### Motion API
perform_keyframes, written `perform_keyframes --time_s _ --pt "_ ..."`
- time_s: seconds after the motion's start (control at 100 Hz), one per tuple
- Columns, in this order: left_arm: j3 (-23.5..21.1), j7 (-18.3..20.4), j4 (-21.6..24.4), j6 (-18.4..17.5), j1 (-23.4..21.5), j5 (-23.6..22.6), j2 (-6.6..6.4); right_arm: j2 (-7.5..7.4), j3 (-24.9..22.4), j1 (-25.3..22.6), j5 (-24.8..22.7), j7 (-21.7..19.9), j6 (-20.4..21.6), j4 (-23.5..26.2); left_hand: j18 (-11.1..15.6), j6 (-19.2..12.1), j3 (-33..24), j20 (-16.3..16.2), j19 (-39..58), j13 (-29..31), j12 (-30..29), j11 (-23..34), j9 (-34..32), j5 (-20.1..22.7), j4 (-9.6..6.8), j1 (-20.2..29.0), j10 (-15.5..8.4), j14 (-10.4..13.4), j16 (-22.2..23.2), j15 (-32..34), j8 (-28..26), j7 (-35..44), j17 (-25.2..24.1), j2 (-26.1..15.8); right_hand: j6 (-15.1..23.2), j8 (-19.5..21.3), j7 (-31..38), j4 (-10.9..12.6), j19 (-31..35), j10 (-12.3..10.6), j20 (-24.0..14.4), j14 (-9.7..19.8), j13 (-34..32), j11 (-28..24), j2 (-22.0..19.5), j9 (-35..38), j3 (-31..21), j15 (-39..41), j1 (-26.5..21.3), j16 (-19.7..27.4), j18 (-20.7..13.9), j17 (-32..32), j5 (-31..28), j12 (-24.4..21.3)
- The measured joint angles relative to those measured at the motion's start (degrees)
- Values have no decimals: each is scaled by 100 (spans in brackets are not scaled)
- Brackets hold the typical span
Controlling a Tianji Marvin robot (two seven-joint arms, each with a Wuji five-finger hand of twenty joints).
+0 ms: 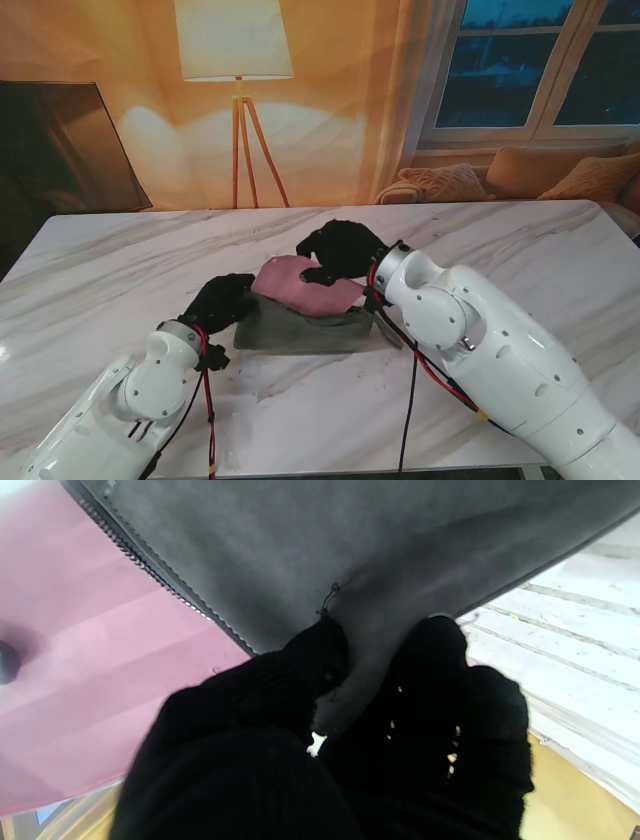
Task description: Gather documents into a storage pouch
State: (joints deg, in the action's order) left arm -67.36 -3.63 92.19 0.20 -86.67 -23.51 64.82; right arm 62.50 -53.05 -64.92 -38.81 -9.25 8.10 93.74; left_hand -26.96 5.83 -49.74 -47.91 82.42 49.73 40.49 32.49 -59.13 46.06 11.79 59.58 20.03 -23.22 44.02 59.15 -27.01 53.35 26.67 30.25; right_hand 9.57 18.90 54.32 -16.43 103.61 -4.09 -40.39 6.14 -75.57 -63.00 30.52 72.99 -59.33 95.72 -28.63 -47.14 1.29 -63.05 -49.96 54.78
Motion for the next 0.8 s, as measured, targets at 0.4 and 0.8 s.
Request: perform_keyframes --time_s 0.4,0.8 --pt "8 -12 100 175 -24 499 103 -58 -172 -36 -322 -69 337 17 -29 -34 319 0 63 -7 171 33 4 -62 2 163 27 -13 121 58 -328 -66 -80 -131 113 -99 51 -45 1 -20 29 9 -45 -2 148 56 -8 7 52 -62 0 -4 11 9" --pt "315 -28 -238 -24 347 505 109 -187 -317 33 -285 -742 126 105 44 -214 920 0 -213 -625 218 -283 250 -69 2 480 -15 -47 232 -271 -596 -175 -833 -361 112 -92 71 -45 2 -36 41 25 -44 -5 148 56 -20 7 38 -68 -41 8 -146 56"
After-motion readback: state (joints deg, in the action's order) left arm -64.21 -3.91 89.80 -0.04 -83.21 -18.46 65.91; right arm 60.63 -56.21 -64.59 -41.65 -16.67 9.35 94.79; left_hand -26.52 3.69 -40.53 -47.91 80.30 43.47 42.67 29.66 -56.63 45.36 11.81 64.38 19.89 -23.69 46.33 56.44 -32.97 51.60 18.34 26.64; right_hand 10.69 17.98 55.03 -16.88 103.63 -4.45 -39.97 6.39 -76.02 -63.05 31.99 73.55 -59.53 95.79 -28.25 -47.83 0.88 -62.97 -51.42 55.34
